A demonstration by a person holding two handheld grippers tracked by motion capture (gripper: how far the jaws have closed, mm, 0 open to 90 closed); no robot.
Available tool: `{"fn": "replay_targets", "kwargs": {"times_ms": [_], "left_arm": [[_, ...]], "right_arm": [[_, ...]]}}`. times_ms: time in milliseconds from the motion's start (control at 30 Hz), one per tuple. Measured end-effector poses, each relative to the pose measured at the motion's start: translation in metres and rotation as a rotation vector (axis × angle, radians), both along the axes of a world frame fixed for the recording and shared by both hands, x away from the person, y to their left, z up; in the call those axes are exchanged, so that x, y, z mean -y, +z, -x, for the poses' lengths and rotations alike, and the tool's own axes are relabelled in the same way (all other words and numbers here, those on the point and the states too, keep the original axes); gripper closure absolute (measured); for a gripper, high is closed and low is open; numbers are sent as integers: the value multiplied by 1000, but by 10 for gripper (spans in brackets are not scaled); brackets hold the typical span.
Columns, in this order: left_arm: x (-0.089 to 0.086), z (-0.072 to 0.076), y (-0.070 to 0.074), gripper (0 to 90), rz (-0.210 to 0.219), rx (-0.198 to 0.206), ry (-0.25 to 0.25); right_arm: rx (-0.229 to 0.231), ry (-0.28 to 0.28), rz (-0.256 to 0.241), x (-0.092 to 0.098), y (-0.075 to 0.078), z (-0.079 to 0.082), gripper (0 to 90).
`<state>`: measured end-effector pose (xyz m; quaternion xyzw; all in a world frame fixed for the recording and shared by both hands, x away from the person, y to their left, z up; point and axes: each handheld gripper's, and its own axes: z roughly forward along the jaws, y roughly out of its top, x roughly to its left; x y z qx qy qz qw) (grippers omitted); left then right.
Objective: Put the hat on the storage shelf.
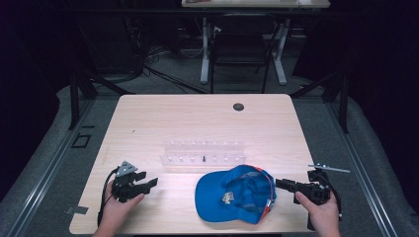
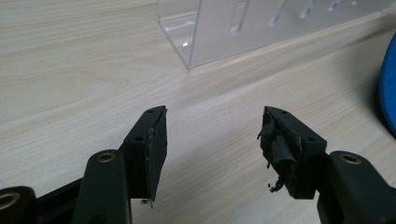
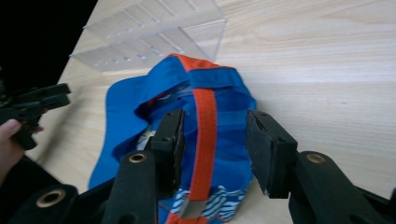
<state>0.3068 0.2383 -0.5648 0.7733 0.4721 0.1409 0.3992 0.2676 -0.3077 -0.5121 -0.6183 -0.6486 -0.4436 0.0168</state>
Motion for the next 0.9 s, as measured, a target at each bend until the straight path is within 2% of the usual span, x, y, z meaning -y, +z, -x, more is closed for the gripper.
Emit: {"fn": "replay_targets", "kwargs": {"times_ms": [67,100,200,300,433,667,733,900], "left_arm": [[0,0,0,415,-7,0,-3],[0,0,0,415,-3,0,-4],[0,0,0,415,0,1,2],[0,0,0,415,-7,0,-2],[0,-1,0,415,-22,-6,-7],[1,-1,-1,415,-18,-1,-5],[1,-1,-1,415,-17,-1,-5],[1,-1,-1,415,-19,-1,-6]], "right_arm": [[-43,40,-28,0,1,-5,575],[-79,77,-39,0,2,-9,581],[-94,83,-51,-1,0,-12,587],[-130,96,-42,-2,-3,-17,599],[-150,121,-39,-3,-8,-21,598],[-192,138,-43,-7,-14,-27,586],[-192,135,-43,-8,-16,-28,586],[-223,166,-49,-14,-23,-30,605]]}}
